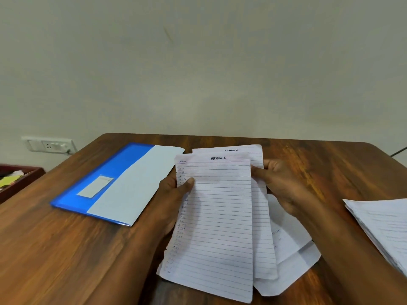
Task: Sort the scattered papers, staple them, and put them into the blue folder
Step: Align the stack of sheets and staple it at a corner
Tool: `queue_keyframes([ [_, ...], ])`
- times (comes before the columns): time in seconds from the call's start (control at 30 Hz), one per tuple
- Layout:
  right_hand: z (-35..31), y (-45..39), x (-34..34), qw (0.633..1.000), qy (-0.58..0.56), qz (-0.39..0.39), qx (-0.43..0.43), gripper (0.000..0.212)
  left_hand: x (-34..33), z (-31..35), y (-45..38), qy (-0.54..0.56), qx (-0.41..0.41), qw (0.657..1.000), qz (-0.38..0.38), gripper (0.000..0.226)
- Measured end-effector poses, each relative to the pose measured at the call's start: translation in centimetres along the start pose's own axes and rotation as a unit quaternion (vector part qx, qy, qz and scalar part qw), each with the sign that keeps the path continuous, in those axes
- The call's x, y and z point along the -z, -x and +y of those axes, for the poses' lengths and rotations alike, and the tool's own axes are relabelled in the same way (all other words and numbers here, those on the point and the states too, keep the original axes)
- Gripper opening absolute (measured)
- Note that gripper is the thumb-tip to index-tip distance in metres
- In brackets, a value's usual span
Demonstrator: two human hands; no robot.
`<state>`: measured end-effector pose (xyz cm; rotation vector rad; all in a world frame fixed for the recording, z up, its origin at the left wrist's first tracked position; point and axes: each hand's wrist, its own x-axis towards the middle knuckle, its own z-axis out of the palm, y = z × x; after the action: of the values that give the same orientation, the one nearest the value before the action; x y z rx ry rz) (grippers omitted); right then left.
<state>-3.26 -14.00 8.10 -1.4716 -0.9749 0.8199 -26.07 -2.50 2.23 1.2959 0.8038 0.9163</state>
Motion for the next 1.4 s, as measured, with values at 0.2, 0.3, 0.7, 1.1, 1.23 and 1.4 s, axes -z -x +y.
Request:
queue_keyframes([
  [0.2,0.0,0.4,-0.7,0.999,0.032,-0.006,0.017,0.032,-0.7,-0.5,0.1,0.006,-0.014,1.000,0.016,0.036],
  [0.3,-0.1,0.4,-0.6,0.999,0.029,-0.009,0.023,0.030,-0.9,-0.6,0.1,0.016,-0.014,1.000,0.022,0.036],
  [0.7,0.4,0.3,-1.3,0.997,0.009,-0.041,-0.057,0.040,-1.8,-0.6,0.5,0.003,-0.024,0.998,0.058,0.032],
  [1.1,1.4,0.6,-2.6,0.998,0.045,-0.045,-0.026,0.028,-1.9,-0.5,0.7,-0.013,-0.059,0.993,0.105,0.047],
  [1.23,2.1,0.5,-3.6,0.999,0.049,-0.005,-0.005,0.033,-2.0,-0.6,0.5,-0.004,-0.039,0.993,0.115,0.060],
  [1.4,1.9,0.5,-3.6,0.999,0.031,0.032,0.000,0.025,-2.0,-0.4,0.2,0.022,0.024,0.994,0.102,0.064],
])
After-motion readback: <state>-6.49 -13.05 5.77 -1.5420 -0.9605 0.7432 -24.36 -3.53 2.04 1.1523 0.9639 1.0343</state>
